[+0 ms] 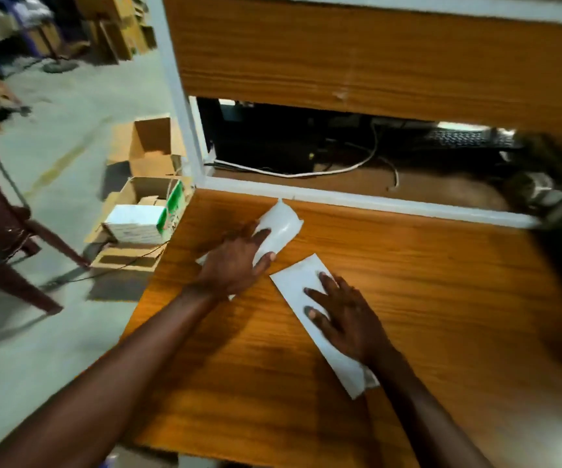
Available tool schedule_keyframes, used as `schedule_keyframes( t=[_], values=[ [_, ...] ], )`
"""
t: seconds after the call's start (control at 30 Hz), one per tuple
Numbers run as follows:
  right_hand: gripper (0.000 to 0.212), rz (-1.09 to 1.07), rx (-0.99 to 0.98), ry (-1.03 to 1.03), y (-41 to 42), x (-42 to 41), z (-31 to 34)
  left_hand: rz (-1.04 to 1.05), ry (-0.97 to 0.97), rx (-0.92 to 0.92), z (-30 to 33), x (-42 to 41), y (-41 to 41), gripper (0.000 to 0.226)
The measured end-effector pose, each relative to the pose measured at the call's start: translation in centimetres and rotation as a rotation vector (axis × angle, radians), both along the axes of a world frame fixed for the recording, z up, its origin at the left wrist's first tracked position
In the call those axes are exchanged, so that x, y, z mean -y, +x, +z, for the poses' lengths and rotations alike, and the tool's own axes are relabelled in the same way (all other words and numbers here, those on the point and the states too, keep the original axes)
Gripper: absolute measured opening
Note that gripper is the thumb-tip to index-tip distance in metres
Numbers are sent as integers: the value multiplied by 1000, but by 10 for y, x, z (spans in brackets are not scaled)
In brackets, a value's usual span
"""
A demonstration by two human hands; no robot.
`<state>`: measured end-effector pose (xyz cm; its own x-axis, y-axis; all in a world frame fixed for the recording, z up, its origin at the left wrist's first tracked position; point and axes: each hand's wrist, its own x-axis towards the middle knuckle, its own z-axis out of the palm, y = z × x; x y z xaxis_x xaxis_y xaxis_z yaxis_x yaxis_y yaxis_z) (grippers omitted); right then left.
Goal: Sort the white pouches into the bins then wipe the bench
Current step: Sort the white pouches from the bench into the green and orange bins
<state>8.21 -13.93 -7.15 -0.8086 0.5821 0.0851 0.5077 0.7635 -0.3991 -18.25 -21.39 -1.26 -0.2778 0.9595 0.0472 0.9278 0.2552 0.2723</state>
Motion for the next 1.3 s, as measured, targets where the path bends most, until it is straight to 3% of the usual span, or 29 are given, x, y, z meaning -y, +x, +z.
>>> schedule_keyframes(
  t=[0.17,0.43,0.6,0.7,0.83,1.0,1.3],
  values=[
    [58,-144,105,5,-8,18,-1,-179,-239,-71,-19,-32,-29,63],
    [71,-407,203,-66,-27,44,7,-110,-159,-57,-35,-18,-22,65],
    [74,-461,281,-120,-29,54,23,-84,-117,-68,-21,-11,-20,73],
    [72,-482,237,-125,-35,65,15,-89,-156,-18,-24,-24,-27,70],
    [61,-557,171,38,-39,81,-6,-88,-135,22,-47,-28,-25,66],
    [54,-642,36,-12,-34,81,1,-117,-51,3,-54,-18,-20,64],
    [52,-888,-86,39,75,83,25,-340,57,35,-46,-8,88,59]
  ],
)
